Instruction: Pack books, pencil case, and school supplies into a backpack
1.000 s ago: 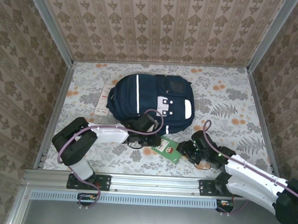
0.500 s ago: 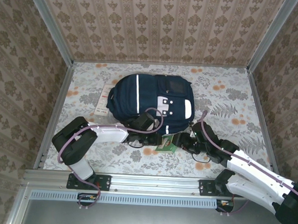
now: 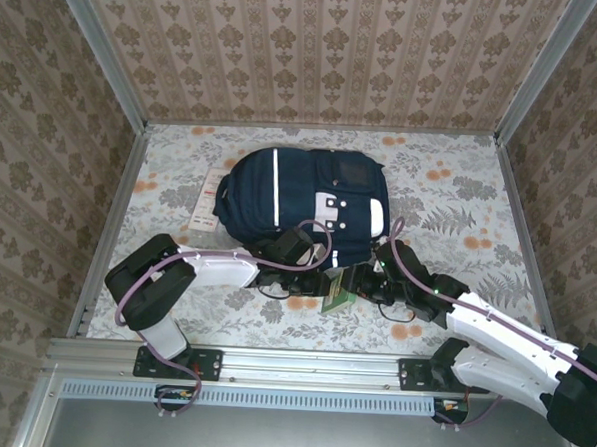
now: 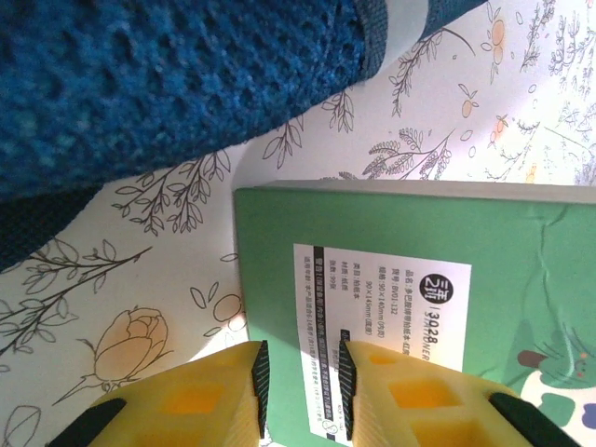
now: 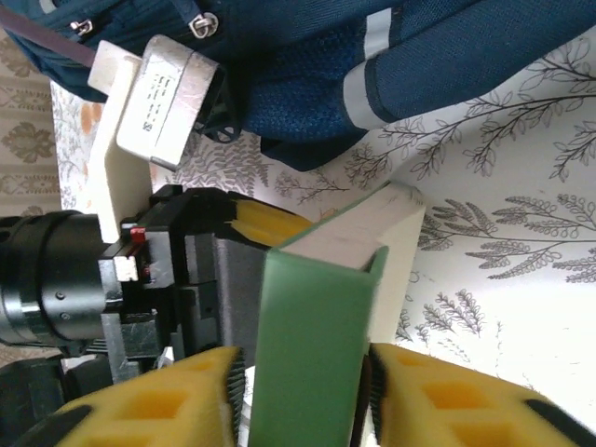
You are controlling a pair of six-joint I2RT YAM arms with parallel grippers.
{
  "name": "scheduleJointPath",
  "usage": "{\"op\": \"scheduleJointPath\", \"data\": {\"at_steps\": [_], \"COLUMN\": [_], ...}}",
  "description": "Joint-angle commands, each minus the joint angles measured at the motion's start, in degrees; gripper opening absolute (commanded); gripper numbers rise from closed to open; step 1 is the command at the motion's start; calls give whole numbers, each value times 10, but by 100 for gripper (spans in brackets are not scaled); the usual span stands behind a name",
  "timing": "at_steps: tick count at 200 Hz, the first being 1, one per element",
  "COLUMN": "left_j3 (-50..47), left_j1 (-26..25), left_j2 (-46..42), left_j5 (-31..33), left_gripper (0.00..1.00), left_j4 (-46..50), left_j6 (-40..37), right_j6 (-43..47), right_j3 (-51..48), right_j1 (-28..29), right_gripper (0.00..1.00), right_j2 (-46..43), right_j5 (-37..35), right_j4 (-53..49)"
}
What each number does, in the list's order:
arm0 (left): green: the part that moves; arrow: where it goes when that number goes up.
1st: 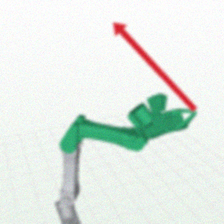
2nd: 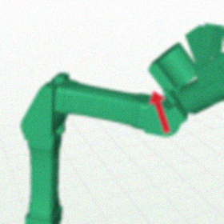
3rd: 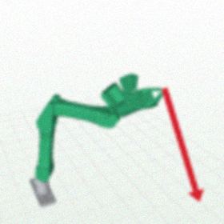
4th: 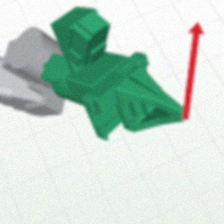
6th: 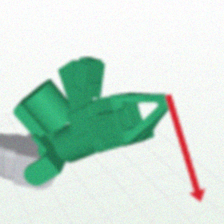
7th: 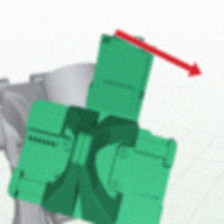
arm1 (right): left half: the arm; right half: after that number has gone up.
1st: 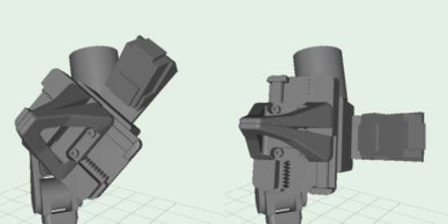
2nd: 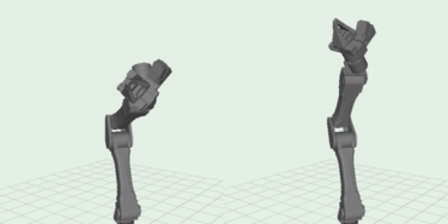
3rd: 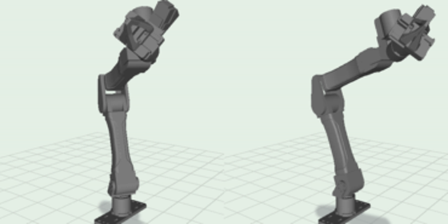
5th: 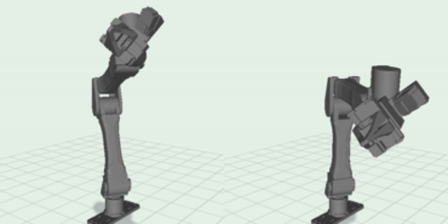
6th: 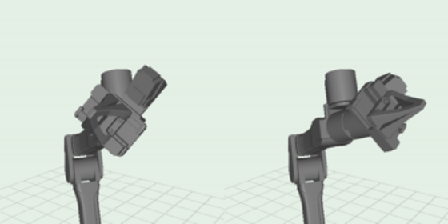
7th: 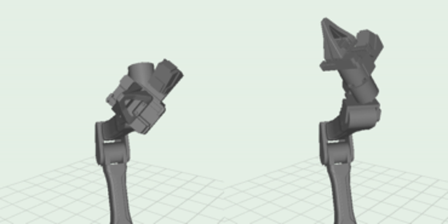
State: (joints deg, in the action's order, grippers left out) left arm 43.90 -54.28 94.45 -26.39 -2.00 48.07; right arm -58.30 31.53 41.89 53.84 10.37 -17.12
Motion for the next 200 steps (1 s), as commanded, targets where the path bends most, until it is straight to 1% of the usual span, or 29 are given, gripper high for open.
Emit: {"op": "scheduleJointPath", "data": {"at_steps": [1,7,19,29,48,61,78,90,104,107,114,119,142,158,175,200], "left_j3": [-2,-1,-3,-2,8,16,28,31,25,22,15,11,-14,-27,-37,-51], "left_j1": [1,2,2,4,7,10,17,30,58,64,81,94,148,174,190,203], "left_j2": [-2,-4,-13,-22,-55,-85,-129,-164,-204,-213,-233,-245,-292,-306,-308,-301], "left_j5": [-11,-10,-7,-4,10,24,46,54,49,47,37,28,-16,-44,-62,-80], "left_gripper": [31,32,33,35,41,48,62,67,74,76,77,81,90,91,91,85], "left_j4": [-7,-6,-4,4,31,55,97,117,124,123,117,111,52,9,-31,-101], "left_j6": [3,4,3,1,-4,-9,-18,-19,-10,-7,0,7,50,82,112,164], "right_j6": [-14,-14,-9,-6,1,6,20,34,39,40,38,34,4,-23,-53,-105], "right_j3": [11,15,25,34,45,49,56,63,75,76,81,82,92,105,120,145], "right_j1": [2,2,1,0,-6,-14,-25,-35,-54,-60,-76,-88,-140,-162,-177,-187], "right_gripper": [29,25,13,8,4,0,0,0,0,0,0,0,0,0,0,0], "right_j2": [-8,-10,-16,-24,-42,-56,-69,-79,-88,-88,-89,-88,-62,-28,15,84], "right_j5": [-21,-24,-32,-39,-44,-37,-17,2,18,24,44,60,142,186,228,277], "right_j4": [-36,-46,-69,-87,-107,-108,-96,-79,-61,-54,-34,-19,85,165,255,376]}}
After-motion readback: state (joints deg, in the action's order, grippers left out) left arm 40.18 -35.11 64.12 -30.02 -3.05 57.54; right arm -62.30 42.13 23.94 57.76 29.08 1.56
